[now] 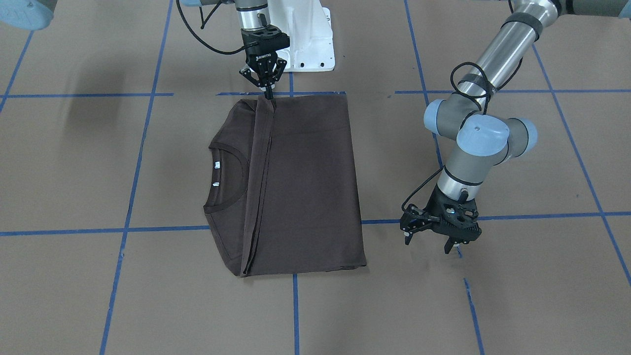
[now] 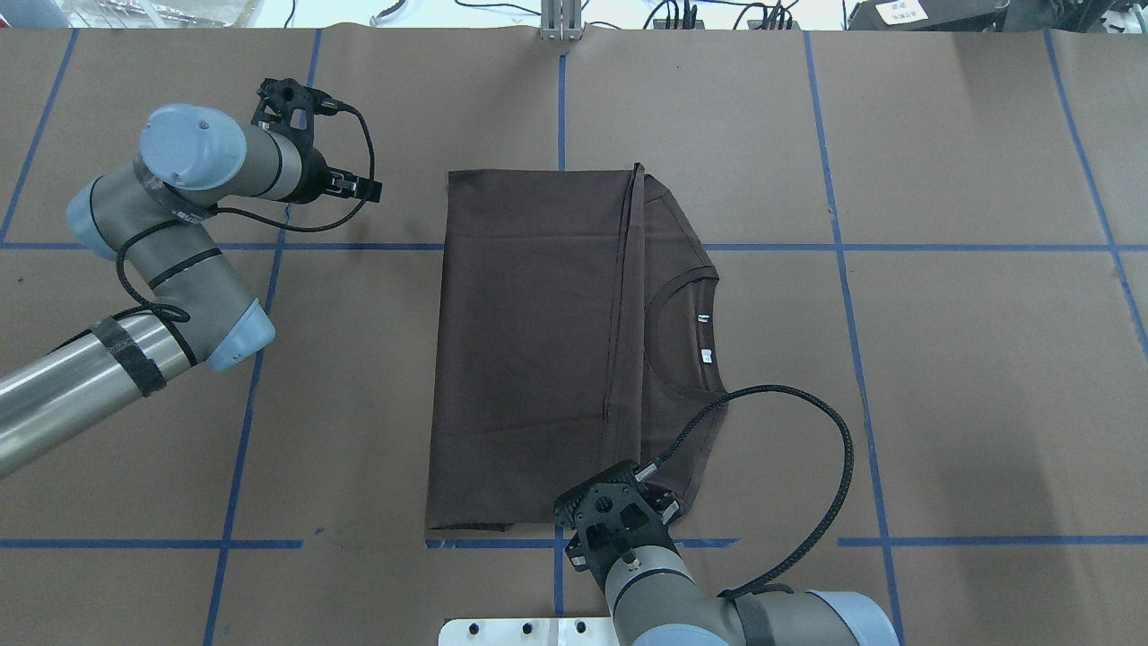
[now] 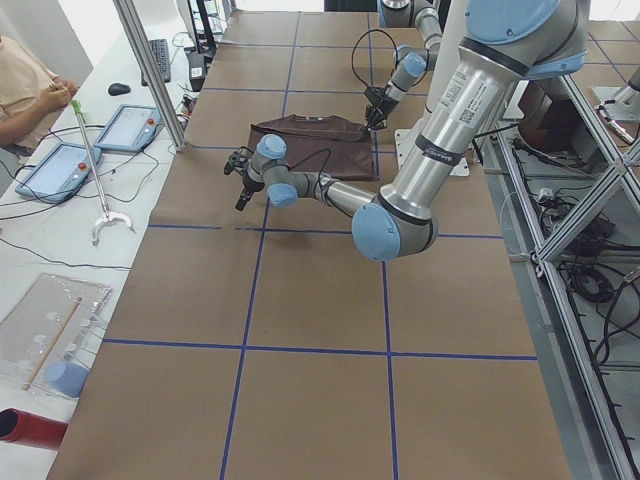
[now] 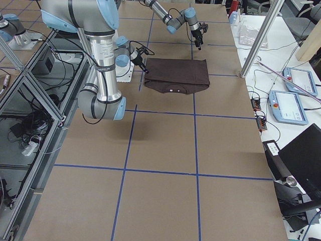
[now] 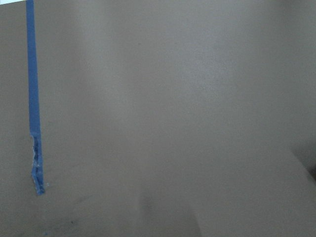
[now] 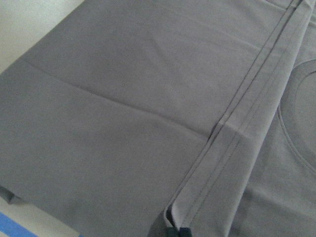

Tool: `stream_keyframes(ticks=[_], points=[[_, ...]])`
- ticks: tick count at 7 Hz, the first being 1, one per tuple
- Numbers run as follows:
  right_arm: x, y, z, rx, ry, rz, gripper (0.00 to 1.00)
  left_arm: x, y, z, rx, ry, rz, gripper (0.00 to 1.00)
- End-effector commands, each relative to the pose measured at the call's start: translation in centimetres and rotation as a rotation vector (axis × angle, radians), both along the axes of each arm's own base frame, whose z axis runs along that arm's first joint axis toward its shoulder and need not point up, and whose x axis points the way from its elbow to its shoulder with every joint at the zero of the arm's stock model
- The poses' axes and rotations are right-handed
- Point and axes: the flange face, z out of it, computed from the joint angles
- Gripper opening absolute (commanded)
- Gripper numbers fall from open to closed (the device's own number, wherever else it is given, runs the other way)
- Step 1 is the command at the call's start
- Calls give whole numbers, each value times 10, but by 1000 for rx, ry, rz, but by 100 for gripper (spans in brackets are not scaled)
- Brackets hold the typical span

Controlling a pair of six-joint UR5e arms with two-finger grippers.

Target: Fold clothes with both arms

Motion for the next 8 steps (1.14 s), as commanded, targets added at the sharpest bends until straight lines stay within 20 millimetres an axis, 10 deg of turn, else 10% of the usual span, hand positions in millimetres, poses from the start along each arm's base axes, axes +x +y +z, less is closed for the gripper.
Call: stream_keyframes(ticks=[1, 4, 8], points=[[20, -10, -8, -10, -36, 27, 0, 0, 0, -1, 0, 2, -1, 100], [48, -9, 53, -195, -88, 215, 0, 0, 0, -2, 2, 2, 0, 100], [46, 50, 73, -305, -191, 311, 0, 0, 0, -1, 2, 0, 1, 100]])
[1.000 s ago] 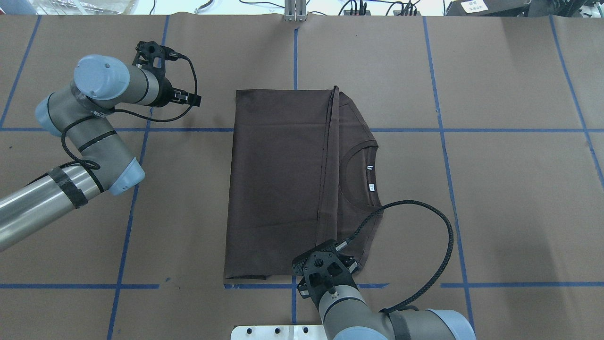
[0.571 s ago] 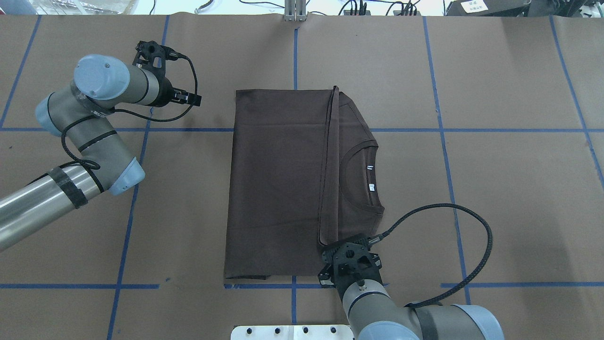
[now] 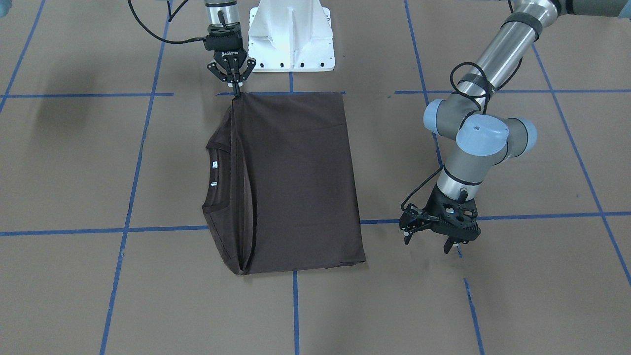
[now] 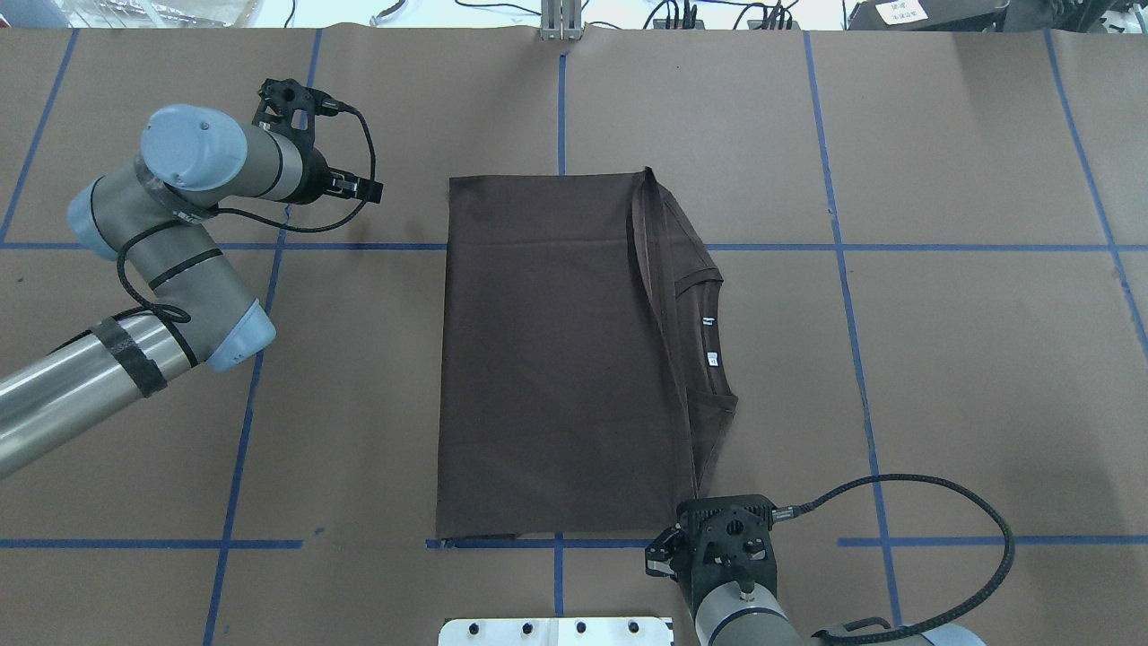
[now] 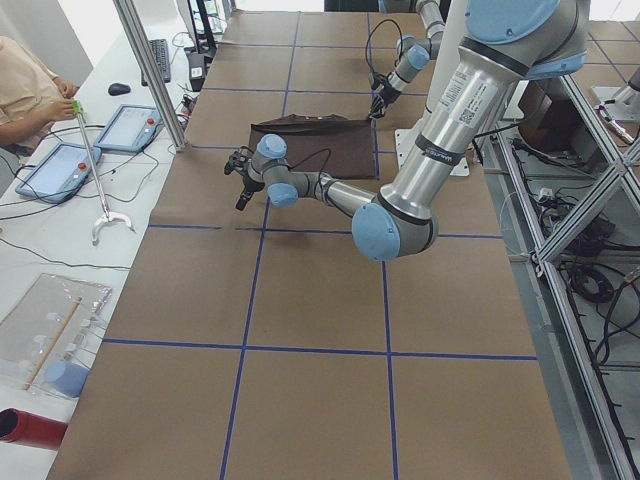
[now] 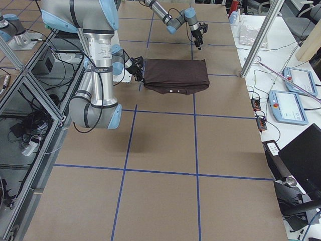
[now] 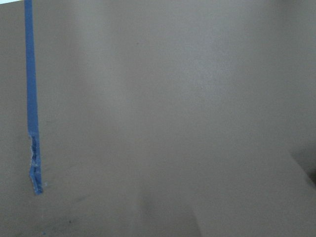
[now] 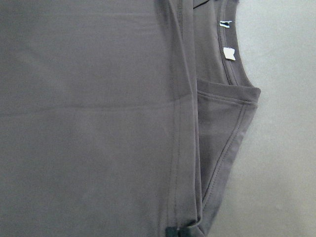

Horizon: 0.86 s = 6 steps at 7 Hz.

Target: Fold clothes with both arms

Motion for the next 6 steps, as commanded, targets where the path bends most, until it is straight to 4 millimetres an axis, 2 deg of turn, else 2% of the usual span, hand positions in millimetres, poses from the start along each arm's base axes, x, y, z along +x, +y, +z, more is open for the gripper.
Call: stream_keyframes(ticks=[1, 2, 3, 4, 5, 6], points=[[0, 14, 7, -15, -20, 27, 30, 0, 0, 0, 1, 0, 1, 100], [1, 15, 1, -12, -28, 21, 99, 0, 0, -1, 2, 1, 1, 100], [18, 12, -21, -30, -79, 7, 100, -2, 3, -14, 15, 18, 2, 100], [44, 6, -45, -72, -142, -17, 100, -6, 9, -26, 21, 37, -2, 100], [65, -1, -63, -107, -191, -36, 100, -10, 20, -43, -22, 99, 13, 100], [77, -4, -66, -116, -253, -41, 100, -17, 37, -62, -93, 181, 42, 100]])
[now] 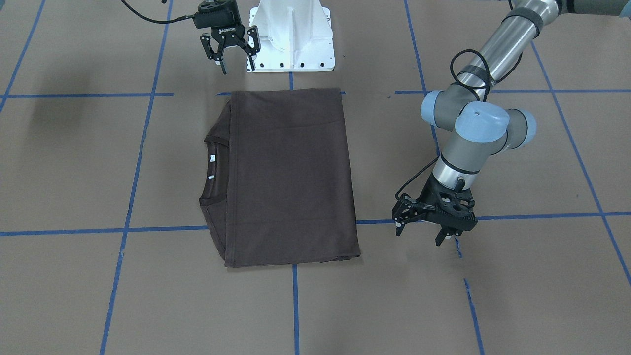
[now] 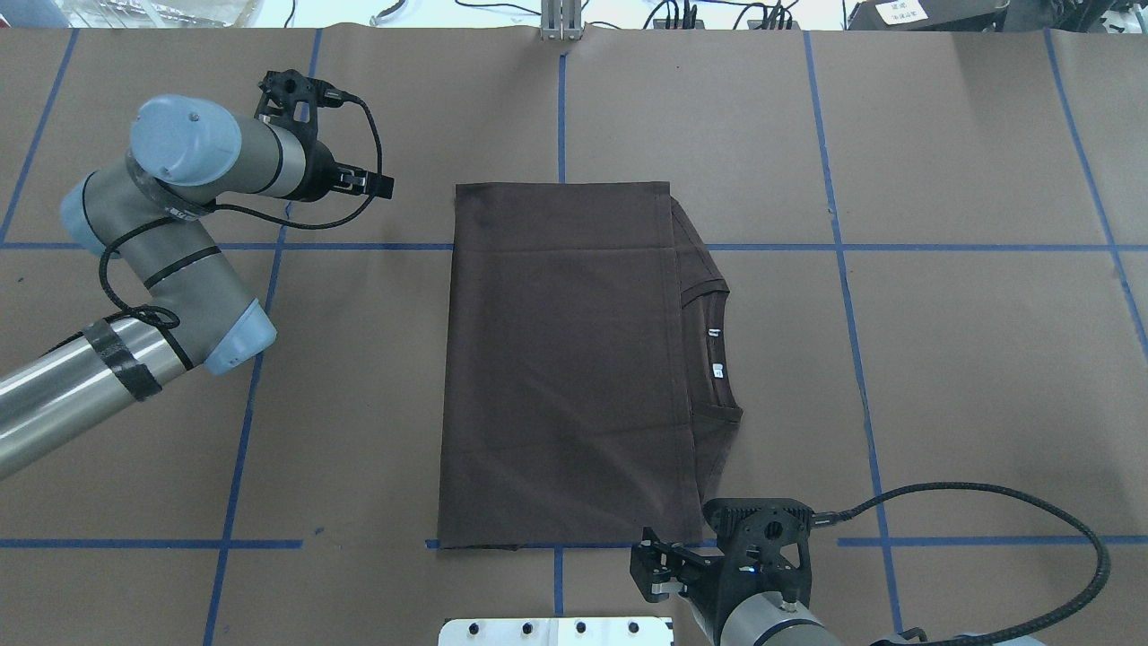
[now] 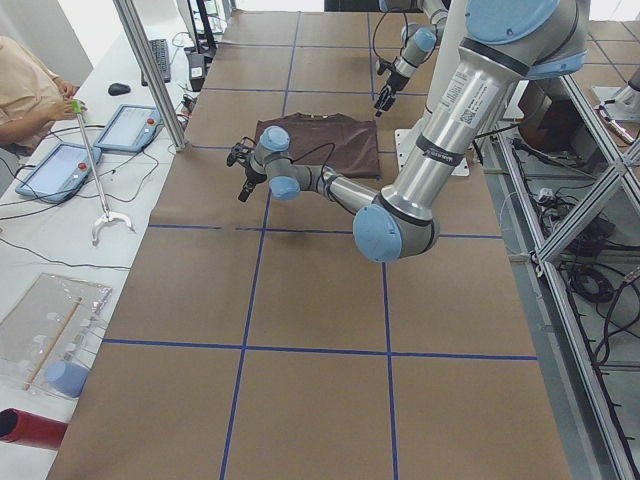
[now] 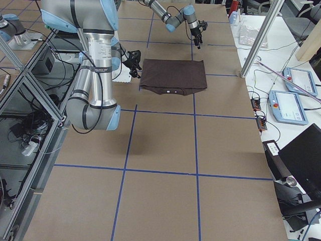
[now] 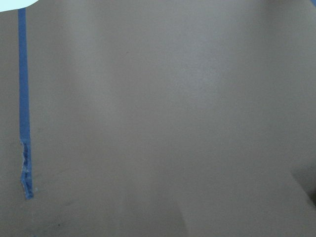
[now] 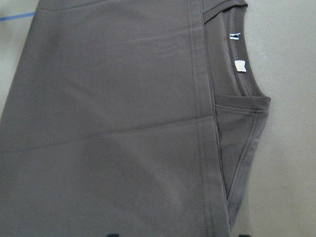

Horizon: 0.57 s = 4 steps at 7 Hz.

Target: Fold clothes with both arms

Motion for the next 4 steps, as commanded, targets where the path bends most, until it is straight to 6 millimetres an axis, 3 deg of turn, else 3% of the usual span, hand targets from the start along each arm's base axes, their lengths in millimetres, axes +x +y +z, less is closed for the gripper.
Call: stream_keyframes(ticks=[1, 2, 4], points=[[36, -8, 7, -26, -143, -12, 100, -2, 62, -36, -92, 144, 50, 100], [52, -14, 22, -25, -190, 2, 100, -6, 108, -54, -132, 195, 67, 100], [60, -32, 20, -113, -257, 98, 100, -1, 222, -79, -272, 300, 55, 100]])
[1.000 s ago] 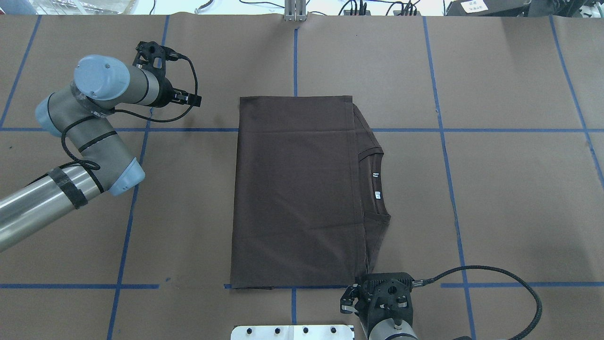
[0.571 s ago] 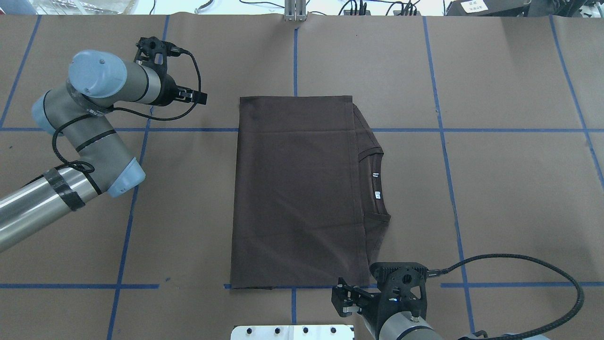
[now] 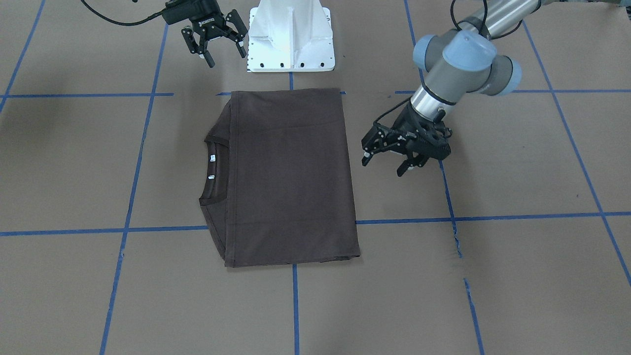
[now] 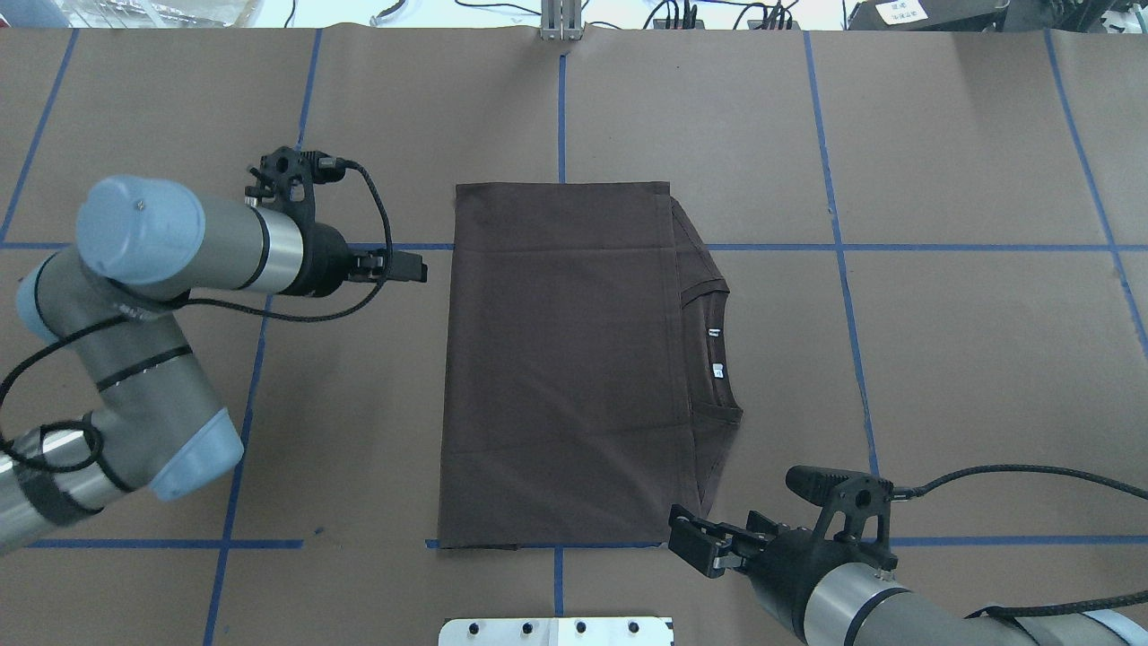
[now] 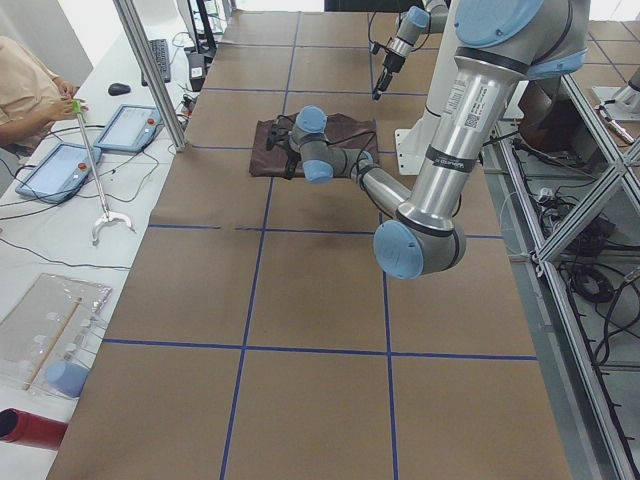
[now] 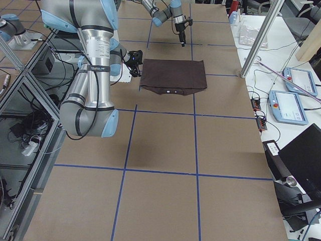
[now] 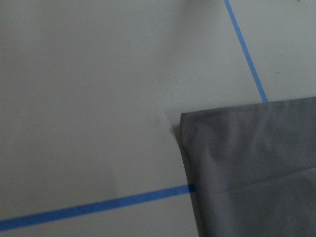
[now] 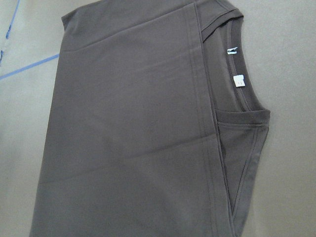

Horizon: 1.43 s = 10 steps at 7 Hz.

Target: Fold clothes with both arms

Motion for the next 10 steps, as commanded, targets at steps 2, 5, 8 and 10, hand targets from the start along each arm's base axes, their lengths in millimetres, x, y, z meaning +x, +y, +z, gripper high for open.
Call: stream_keyframes(ticks=[2, 5, 8, 10], points=[[11, -22, 1, -84, -64, 92, 100, 36, 143, -15, -328, 147, -99, 68], [12, -27, -1, -102, -80, 110, 100, 84, 229, 9, -510, 186, -192, 62], [12, -29, 0, -101, -79, 115, 100, 102, 247, 21, -522, 171, -194, 62], [12, -29, 0, -101, -78, 116, 100, 112, 259, 24, -523, 157, -177, 62]])
